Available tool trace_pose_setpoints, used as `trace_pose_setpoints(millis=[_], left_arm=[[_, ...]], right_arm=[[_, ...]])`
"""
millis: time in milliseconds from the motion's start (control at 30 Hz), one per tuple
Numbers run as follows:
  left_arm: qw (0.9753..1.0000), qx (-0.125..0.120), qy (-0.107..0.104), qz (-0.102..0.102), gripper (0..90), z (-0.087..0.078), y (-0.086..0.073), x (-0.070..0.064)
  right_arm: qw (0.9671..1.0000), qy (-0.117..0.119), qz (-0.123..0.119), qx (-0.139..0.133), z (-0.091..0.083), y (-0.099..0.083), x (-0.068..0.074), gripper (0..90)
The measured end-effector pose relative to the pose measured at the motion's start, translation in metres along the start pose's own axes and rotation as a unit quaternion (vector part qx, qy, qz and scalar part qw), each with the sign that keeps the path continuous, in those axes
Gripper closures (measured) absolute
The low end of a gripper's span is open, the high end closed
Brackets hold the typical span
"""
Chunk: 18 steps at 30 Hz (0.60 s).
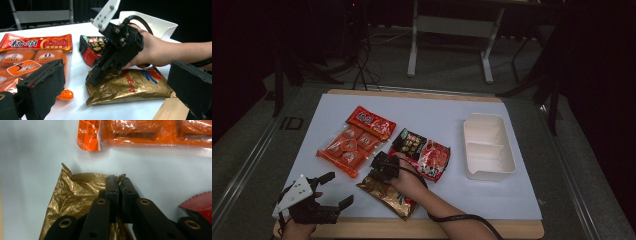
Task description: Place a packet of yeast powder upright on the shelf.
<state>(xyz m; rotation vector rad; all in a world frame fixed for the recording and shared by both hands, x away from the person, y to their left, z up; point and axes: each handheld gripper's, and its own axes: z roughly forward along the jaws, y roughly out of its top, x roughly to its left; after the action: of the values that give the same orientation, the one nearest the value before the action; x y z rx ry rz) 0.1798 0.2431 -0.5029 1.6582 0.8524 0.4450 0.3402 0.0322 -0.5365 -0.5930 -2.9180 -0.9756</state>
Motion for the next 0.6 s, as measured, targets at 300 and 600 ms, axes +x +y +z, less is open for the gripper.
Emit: trace_pose_setpoints(millis=[300,600], left_arm=[[1.0000,-0.005,0.003,0.003,1.6,-0.001,0.000,-0.001],[1.0000,-0.004,0.002,0.002,1.7,0.000,0.000,-0.001]], right_arm=[[0.9993,0.021,-0.008,-0.029,-0.020,0.007,0.003,88.9],[0.9977,0.042,-0.015,-0.050,-0.040,0.011,0.011,89.3]])
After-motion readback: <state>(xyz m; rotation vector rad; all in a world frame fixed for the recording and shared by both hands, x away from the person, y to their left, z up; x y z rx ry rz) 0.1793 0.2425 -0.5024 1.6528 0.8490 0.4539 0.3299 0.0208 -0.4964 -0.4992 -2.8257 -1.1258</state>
